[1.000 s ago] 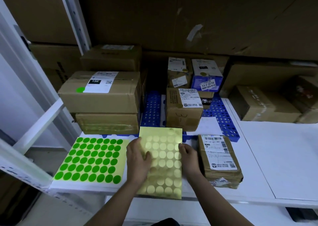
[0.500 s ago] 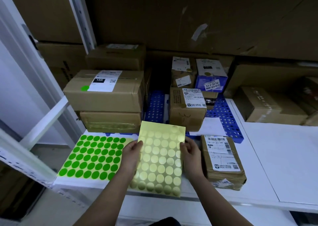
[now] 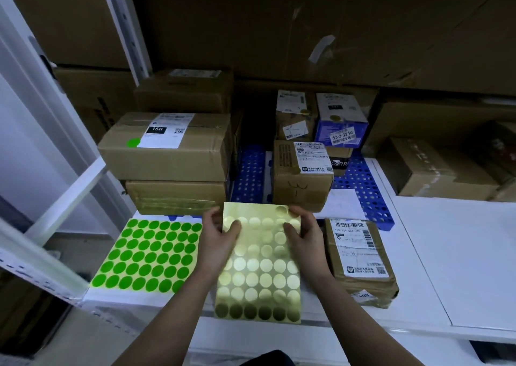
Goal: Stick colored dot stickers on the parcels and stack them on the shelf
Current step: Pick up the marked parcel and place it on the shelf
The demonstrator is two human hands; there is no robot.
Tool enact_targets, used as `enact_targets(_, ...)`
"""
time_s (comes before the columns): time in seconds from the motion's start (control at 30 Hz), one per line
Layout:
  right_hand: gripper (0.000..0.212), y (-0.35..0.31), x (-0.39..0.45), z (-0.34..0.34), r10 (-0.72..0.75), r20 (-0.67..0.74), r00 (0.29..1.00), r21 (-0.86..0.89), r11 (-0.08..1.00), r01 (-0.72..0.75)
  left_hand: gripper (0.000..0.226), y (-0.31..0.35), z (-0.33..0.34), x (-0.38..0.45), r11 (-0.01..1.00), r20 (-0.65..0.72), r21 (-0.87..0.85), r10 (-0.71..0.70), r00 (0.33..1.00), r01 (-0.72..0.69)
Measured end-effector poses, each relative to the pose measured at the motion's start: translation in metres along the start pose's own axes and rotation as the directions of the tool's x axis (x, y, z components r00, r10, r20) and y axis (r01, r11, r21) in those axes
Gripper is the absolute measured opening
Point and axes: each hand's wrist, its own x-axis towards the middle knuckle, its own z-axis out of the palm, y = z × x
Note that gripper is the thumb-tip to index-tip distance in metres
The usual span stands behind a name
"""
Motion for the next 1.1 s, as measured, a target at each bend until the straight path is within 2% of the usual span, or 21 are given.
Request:
enact_targets(0.03, 0.037, 0.0, 0.0, 0.0, -0.003, 0.003, 1.0, -0.003, 1.0, 0.003, 0.046, 0.004, 0.001, 0.002, 0.986, -0.008, 0.12, 0.115, 0.993, -0.114)
enact_targets(0.07, 0.038, 0.0, -0.001, 0.001, -0.01, 0.003, 1.0, -0.013, 1.0, 0.01, 0.054, 0.009, 0.003, 0.003, 0.928, 0.004, 0.278, 0.258, 0.966, -0.249)
enact_targets(0.13, 0.04, -0.001, -0.003, 0.002, -0.037, 0.008, 0.999, -0.036, 0.999, 0.037, 0.055, 0.017, 0.007, 0.006, 0.671, 0.125, 0.555, 0.517, 0.847, -0.492)
enact_targets(0.17, 0.041, -0.002, -0.004, 0.003, -0.053, 0.011, 0.999, -0.056, 0.997, 0.054, 0.051, 0.022, 0.011, 0.007, 0.541, 0.212, 0.621, 0.581, 0.786, -0.568)
enact_targets(0.2, 0.042, -0.003, -0.004, 0.005, -0.073, 0.012, 0.997, -0.08, 0.994, 0.073, 0.046, 0.027, 0.015, 0.009, 0.455, 0.292, 0.647, 0.594, 0.75, -0.612)
enact_targets(0.23, 0.042, -0.004, -0.005, 0.005, -0.092, 0.015, 0.996, -0.097, 0.991, 0.093, 0.042, 0.033, 0.019, 0.011, 0.419, 0.347, 0.652, 0.577, 0.74, -0.632)
enact_targets(0.3, 0.043, -0.006, -0.005, 0.006, -0.126, 0.014, 0.992, -0.12, 0.985, 0.127, 0.033, 0.041, 0.026, 0.018, 0.398, 0.424, 0.658, 0.505, 0.752, -0.639)
enact_targets(0.33, 0.043, -0.007, -0.005, 0.006, -0.138, 0.017, 0.99, -0.129, 0.982, 0.139, 0.029, 0.044, 0.027, 0.022, 0.412, 0.45, 0.66, 0.452, 0.77, -0.628)
enact_targets(0.37, 0.043, -0.009, -0.006, 0.006, -0.148, 0.02, 0.989, -0.141, 0.979, 0.149, 0.024, 0.047, 0.028, 0.025, 0.467, 0.46, 0.648, 0.389, 0.798, -0.601)
enact_targets(0.43, 0.042, -0.012, -0.007, 0.005, -0.174, 0.022, 0.984, -0.186, 0.967, 0.175, 0.014, 0.051, 0.028, 0.03, 0.653, 0.468, 0.576, 0.231, 0.853, -0.493)
enact_targets(0.5, 0.04, -0.014, -0.007, 0.007, -0.244, 0.016, 0.97, -0.302, 0.923, 0.237, 0.008, 0.053, 0.028, 0.034, 0.739, 0.502, 0.509, 0.162, 0.849, -0.442)
enact_targets(0.57, 0.039, -0.012, -0.006, 0.007, -0.341, 0.005, 0.94, -0.437, 0.845, 0.308, 0.009, 0.055, 0.028, 0.036, 0.774, 0.54, 0.464, 0.137, 0.83, -0.43)
enact_targets(0.67, 0.034, -0.006, 0.0, 0.007, -0.517, -0.007, 0.856, -0.592, 0.692, 0.413, 0.01, 0.056, 0.028, 0.04, 0.829, 0.58, 0.398, 0.104, 0.808, -0.392)
enact_targets(0.77, 0.027, -0.007, 0.004, 0.009, -0.616, -0.021, 0.788, -0.757, 0.524, 0.39, 0.01, 0.059, 0.026, 0.04, 0.867, 0.608, 0.354, 0.072, 0.79, -0.351)
enact_targets(0.83, 0.029, -0.008, 0.004, 0.009, -0.621, -0.016, 0.784, -0.82, 0.456, 0.345, 0.011, 0.061, 0.025, 0.041, 0.873, 0.623, 0.345, 0.062, 0.78, -0.345)
enact_targets(1.1, 0.034, -0.01, 0.003, 0.012, -0.583, -0.019, 0.812, -0.835, 0.456, 0.308, 0.013, 0.06, 0.028, 0.045, 0.895, 0.65, 0.302, 0.058, 0.757, -0.328)
